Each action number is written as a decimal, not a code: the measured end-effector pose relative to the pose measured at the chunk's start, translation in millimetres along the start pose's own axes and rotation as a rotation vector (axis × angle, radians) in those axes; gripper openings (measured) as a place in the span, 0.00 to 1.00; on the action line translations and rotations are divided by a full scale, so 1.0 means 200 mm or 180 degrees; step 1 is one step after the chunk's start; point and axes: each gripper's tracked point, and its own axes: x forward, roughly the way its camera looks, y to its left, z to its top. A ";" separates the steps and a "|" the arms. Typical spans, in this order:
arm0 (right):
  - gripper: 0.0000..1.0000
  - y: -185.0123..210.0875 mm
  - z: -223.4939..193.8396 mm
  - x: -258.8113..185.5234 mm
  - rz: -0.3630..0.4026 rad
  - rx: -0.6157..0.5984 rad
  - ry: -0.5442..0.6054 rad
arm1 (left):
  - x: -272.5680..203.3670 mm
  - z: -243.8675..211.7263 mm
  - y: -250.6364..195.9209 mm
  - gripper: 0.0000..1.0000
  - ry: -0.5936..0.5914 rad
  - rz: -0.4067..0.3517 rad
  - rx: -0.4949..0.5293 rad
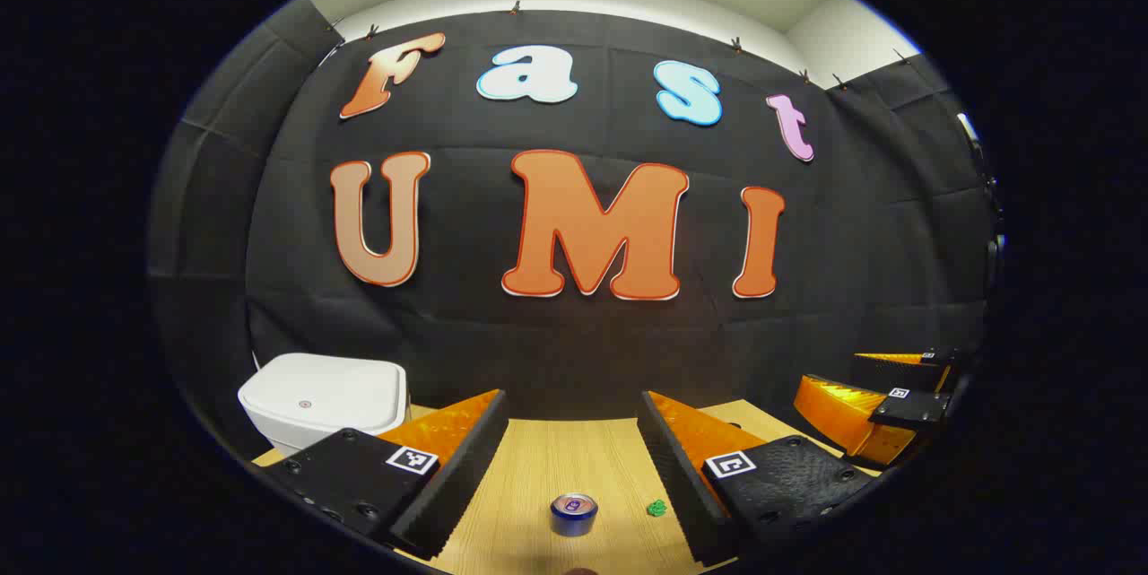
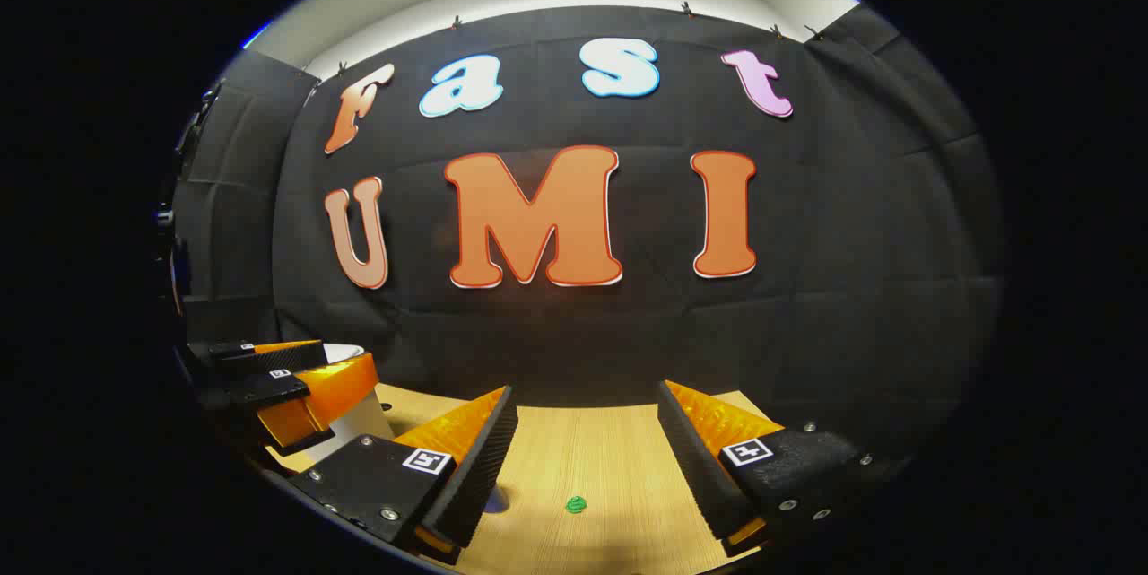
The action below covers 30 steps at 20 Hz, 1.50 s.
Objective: Press the lid of the desktop garbage bin to open it, pick up the crumpled paper on the desktop and throw it into the bin, then pick up the pop can on the desktop and drop it into the bin, and finally close the garbage bin lid.
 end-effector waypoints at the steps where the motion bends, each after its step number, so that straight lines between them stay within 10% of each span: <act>1: 0.94 0.03 -0.02 0.02 0.0051 0.0076 0.0107 | 0.02 0.00 0.01 0.93 0.0046 -0.0003 -0.0059; 30: 0.94 0.07 0.05 -0.03 0.0057 -0.0135 -0.0132 | -0.07 0.21 -0.02 0.92 -0.0446 0.0004 0.0188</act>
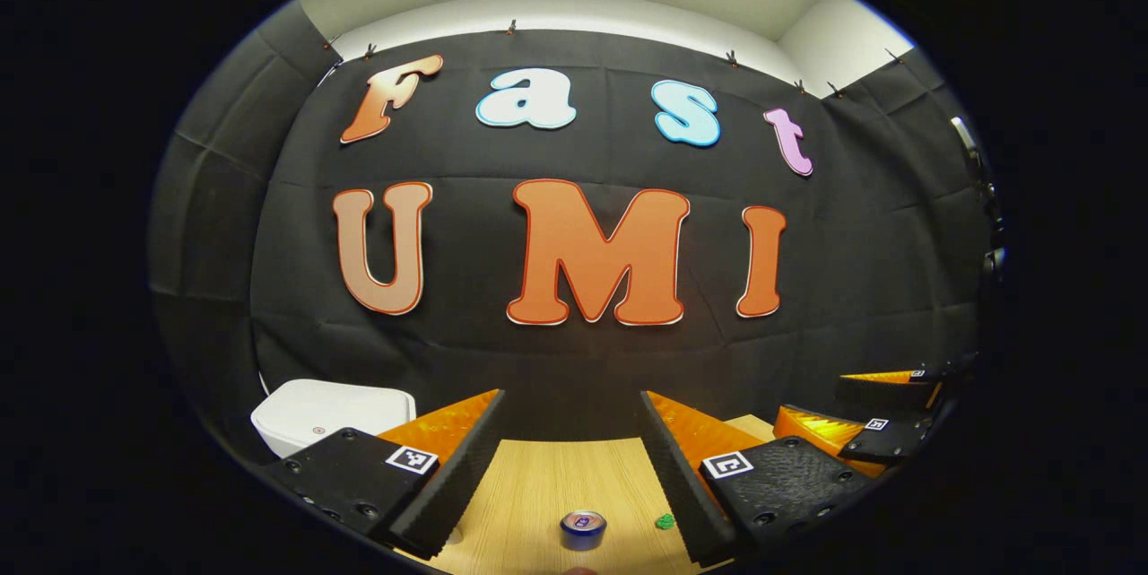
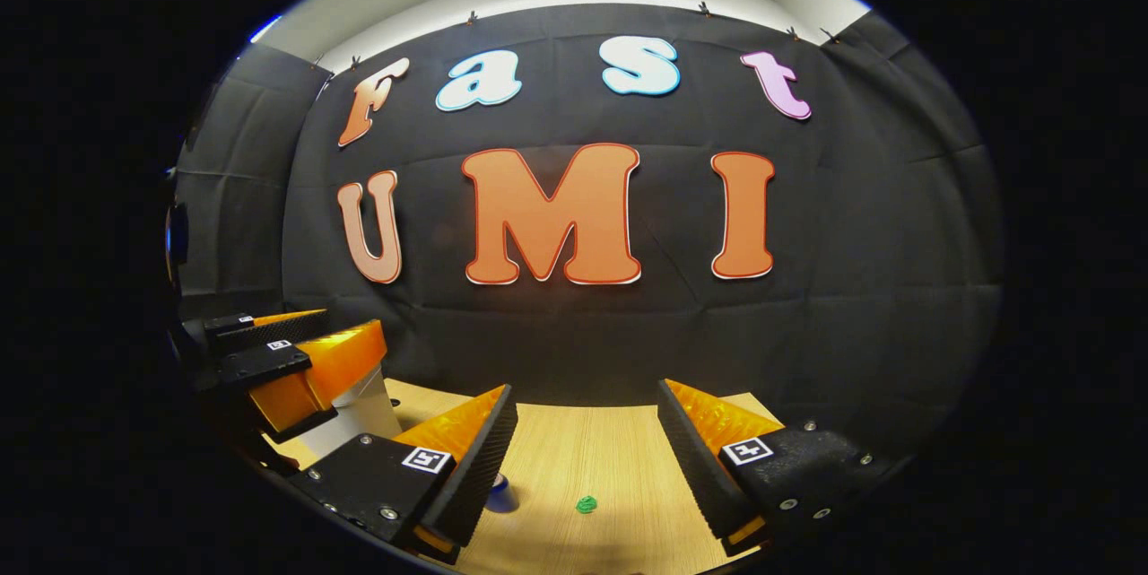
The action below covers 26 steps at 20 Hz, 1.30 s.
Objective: Press the lid of the desktop garbage bin to open it, pick up the crumpled paper on the desktop and throw it into the bin, then pick up the pop can on the desktop and drop it into the bin, and finally close the garbage bin lid.
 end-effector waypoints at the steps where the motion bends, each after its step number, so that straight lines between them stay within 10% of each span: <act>1: 0.94 0.00 0.00 0.00 -0.0009 0.0001 0.0004 | 0.00 0.00 0.00 0.88 0.0004 -0.0004 0.0010; 26: 0.94 -0.05 -0.05 -0.04 -0.0099 0.0035 0.0041 | -0.09 0.06 0.00 0.87 -0.0101 0.0000 0.0060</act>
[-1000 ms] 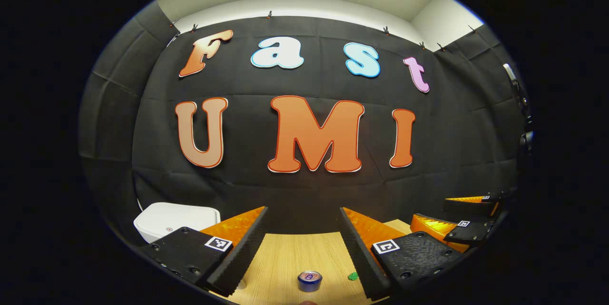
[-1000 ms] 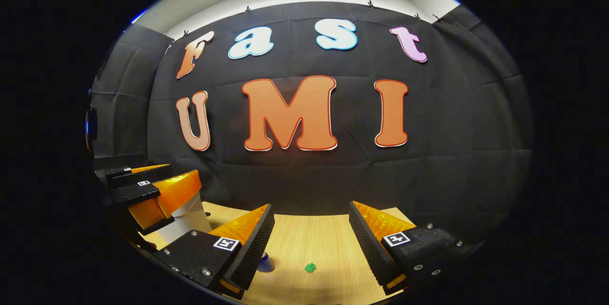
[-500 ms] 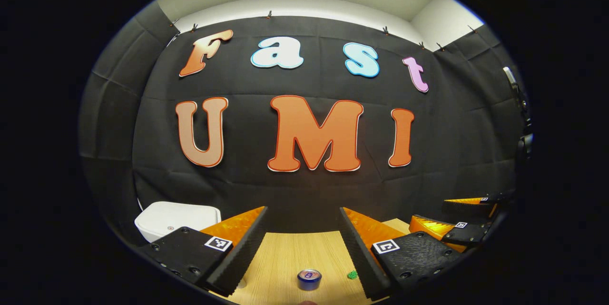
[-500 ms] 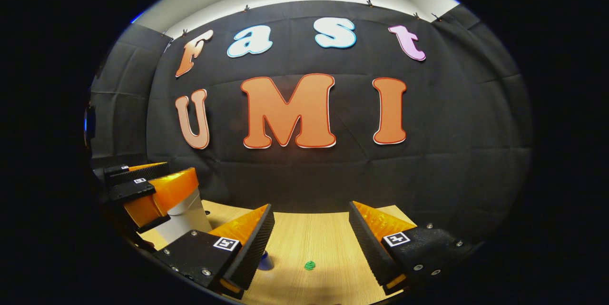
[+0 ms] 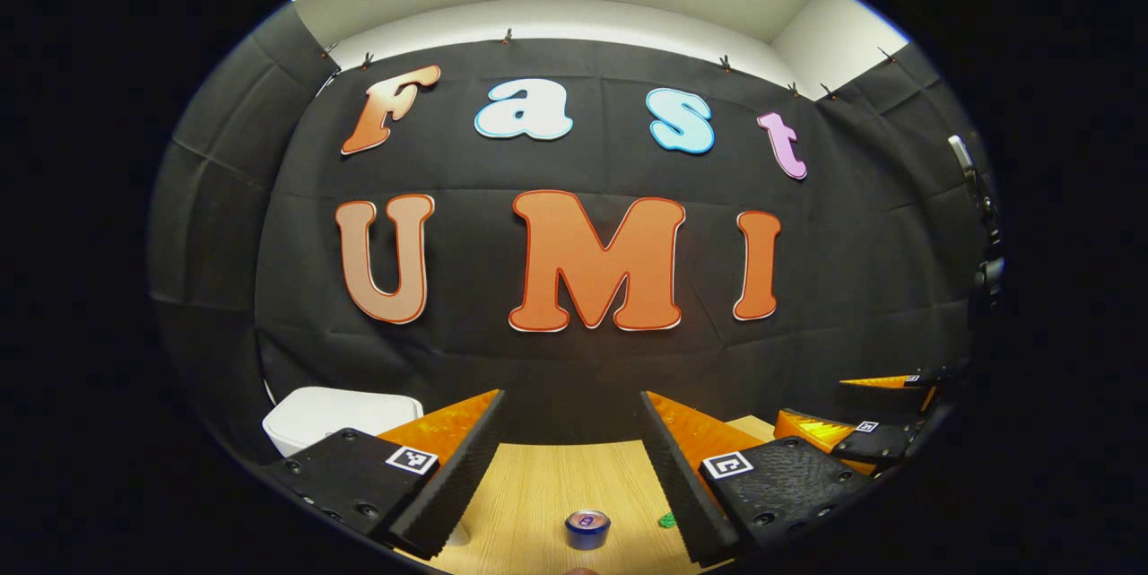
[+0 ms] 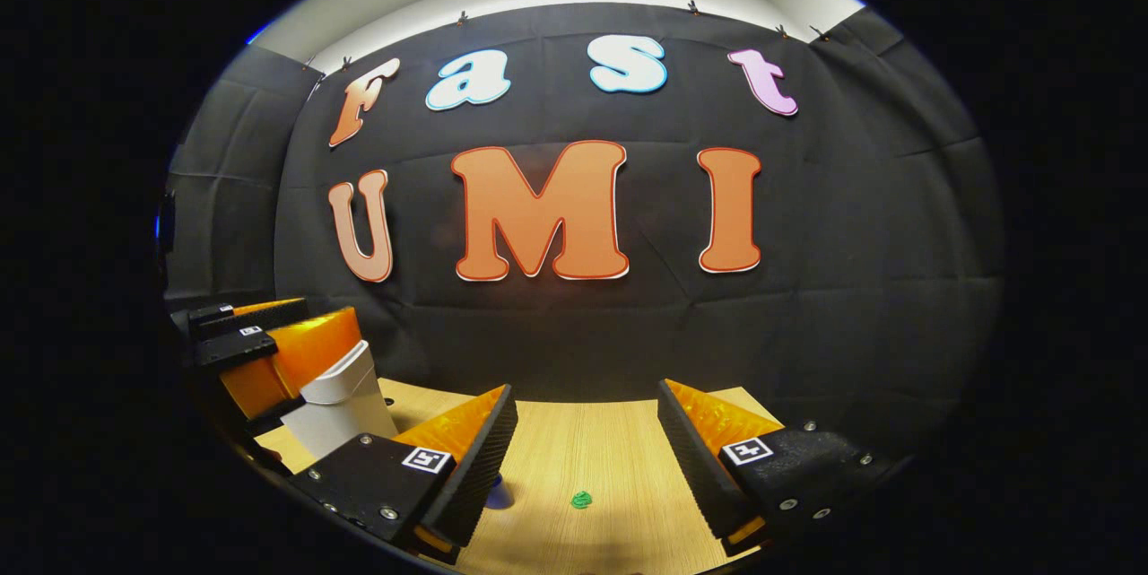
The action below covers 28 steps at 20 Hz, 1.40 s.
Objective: Press the lid of the desktop garbage bin to open it, pick up the crumpled paper on the desktop and throw it into the bin, then pick up the pop can on the desktop and drop it into the bin, and finally close the garbage bin lid.
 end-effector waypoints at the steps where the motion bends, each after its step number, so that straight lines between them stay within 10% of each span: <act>1: 0.94 -0.01 -0.01 0.00 -0.0014 0.0002 0.0013 | -0.01 0.00 0.01 0.87 -0.0004 0.0012 0.0004; 12: 0.94 -0.03 -0.14 0.08 -0.0020 -0.0040 0.0152 | -0.06 0.01 0.16 0.80 -0.0017 0.0274 0.0082; 14: 0.94 -0.02 -0.16 0.10 0.0000 -0.0054 0.0185 | -0.06 0.02 0.21 0.73 -0.0036 0.0331 0.0102; 20: 0.94 0.01 -0.16 0.13 0.0047 -0.0043 0.0176 | -0.05 0.00 0.54 0.02 0.0058 0.0804 0.0065; 28: 0.94 0.00 -0.15 0.14 0.0018 -0.0043 0.0174 | 0.07 -0.26 1.10 0.00 0.0500 0.1367 0.0052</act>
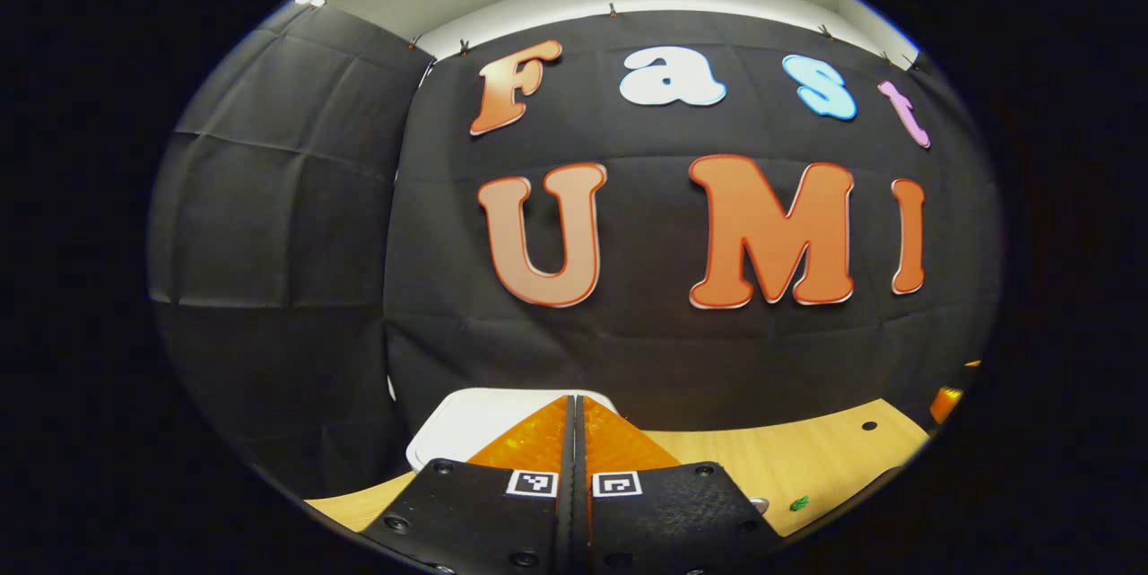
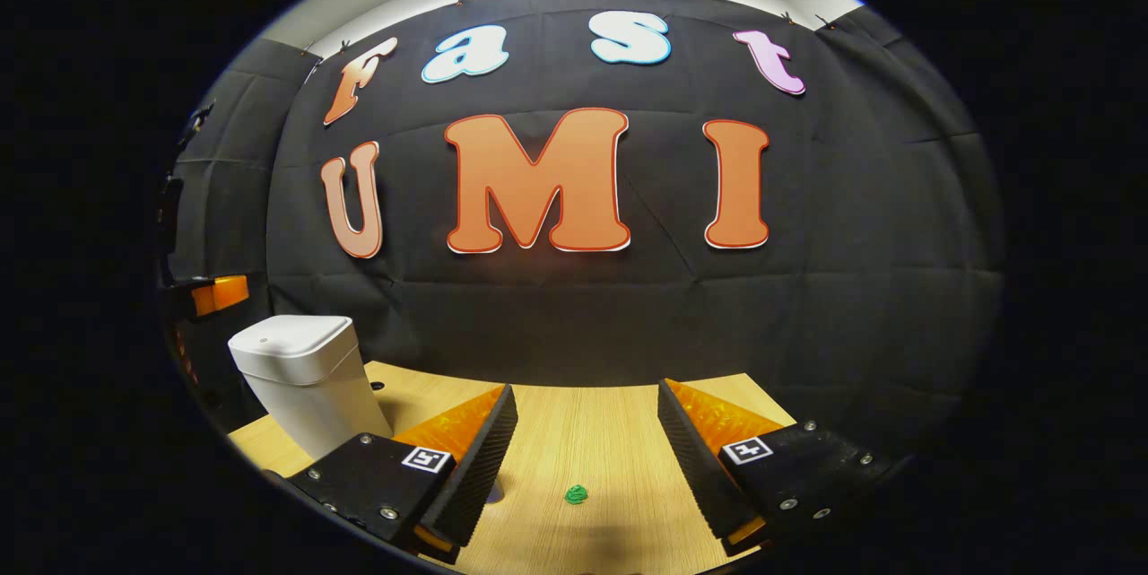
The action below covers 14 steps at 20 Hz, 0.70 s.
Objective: Press the lid of the desktop garbage bin to open it, pick up the crumpled paper on the desktop and throw it into the bin, then pick up the pop can on the desktop and drop it into the bin, and finally close the garbage bin lid.
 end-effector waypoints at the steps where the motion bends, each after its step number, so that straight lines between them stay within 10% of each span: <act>1: 0.94 0.00 0.00 0.00 -0.0001 -0.0004 0.0002 | 0.04 -0.02 0.05 0.00 0.0054 0.0072 -0.0022; 14: 0.94 -0.02 -0.02 -0.01 -0.0036 -0.0040 0.0027 | 0.17 -0.36 0.15 0.00 0.0768 0.0060 -0.0151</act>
